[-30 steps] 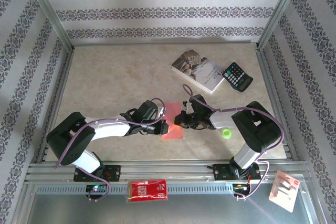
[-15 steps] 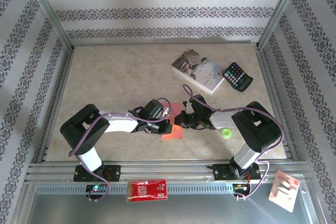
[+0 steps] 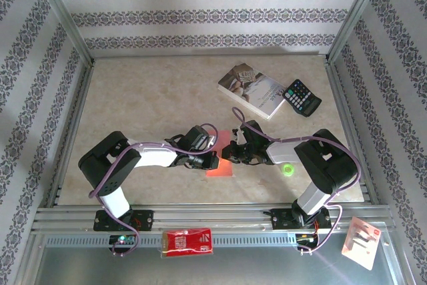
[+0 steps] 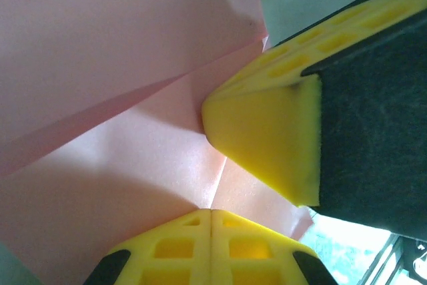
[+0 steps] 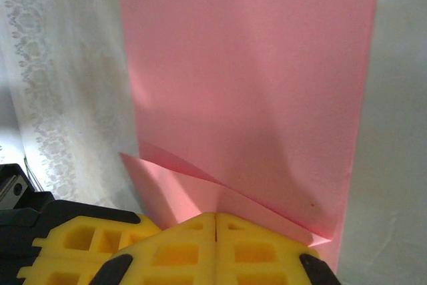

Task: Fold a paper plane with a square sheet of paper (pick it up from the middle)
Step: Fold the triangle at the bottom-center of the table.

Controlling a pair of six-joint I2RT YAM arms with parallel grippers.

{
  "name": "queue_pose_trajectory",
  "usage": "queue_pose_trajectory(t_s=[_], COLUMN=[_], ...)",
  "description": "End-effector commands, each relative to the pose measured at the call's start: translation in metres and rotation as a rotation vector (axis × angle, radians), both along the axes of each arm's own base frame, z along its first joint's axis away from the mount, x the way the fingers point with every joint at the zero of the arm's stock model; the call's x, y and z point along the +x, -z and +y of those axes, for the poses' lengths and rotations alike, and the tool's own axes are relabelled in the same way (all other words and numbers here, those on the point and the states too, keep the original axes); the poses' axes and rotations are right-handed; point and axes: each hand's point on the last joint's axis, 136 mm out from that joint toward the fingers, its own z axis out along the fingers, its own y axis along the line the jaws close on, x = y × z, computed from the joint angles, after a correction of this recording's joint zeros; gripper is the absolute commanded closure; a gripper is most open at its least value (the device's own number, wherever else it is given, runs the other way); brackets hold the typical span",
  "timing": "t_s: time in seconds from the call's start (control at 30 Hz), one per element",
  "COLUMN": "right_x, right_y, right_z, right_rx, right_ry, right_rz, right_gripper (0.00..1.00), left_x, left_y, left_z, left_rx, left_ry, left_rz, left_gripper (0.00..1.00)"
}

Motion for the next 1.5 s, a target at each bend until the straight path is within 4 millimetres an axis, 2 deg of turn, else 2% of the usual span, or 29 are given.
queue_pose_trajectory(t_s=[0.0, 0.2, 0.43, 0.63, 0.77, 0.9, 1.0, 1.1, 1.23, 1.37, 1.47], right_x=[-0.012, -0.013, -0.016, -0.017, -0.015, -0.013, -0.008, 0.0, 0.01, 0.012, 0.01], right_y=[0.033, 0.037, 0.042, 0.044, 0.043, 0.038, 0.026, 0.009, -0.02, -0.042, -0.045], right_z=[-0.023, -0.027, -0.031, -0.032, -0.03, -0.025, -0.019, -0.012, -0.001, 0.004, 0.0], right_rx=[-0.117, -0.14, -0.161, -0.169, -0.162, -0.144, -0.115, -0.08, -0.01, 0.037, 0.039], right_ry=[0.038, 0.058, 0.068, 0.07, 0.065, 0.052, 0.033, 0.013, -0.022, -0.039, -0.033], right_rz=[0.075, 0.099, 0.12, 0.13, 0.126, 0.114, 0.078, 0.025, -0.047, -0.091, -0.094], right_gripper=[0.99, 1.0, 1.0, 1.0, 1.0, 1.0, 1.0, 0.99, 0.94, 0.89, 0.88], left_x=[-0.008, -0.022, -0.044, -0.052, -0.041, -0.024, -0.013, -0.004, 0.009, 0.012, 0.015], left_y=[0.017, 0.022, 0.021, 0.021, 0.011, -0.008, -0.021, -0.028, -0.033, -0.029, -0.02], left_z=[0.012, 0.026, 0.028, 0.034, 0.034, 0.022, 0.018, 0.027, 0.039, 0.029, 0.023], left_rx=[0.081, 0.121, 0.076, 0.079, 0.073, 0.02, -0.004, -0.016, -0.014, 0.0, 0.008], left_ry=[0.021, 0.048, 0.1, 0.099, 0.061, 0.027, 0.0, -0.069, -0.131, -0.077, -0.06], left_rz=[0.025, 0.044, 0.088, 0.098, 0.047, -0.021, -0.06, -0.097, -0.127, -0.109, -0.087], left_gripper=[1.0, 1.0, 1.0, 1.0, 1.0, 0.94, 0.92, 0.92, 0.92, 0.93, 0.93])
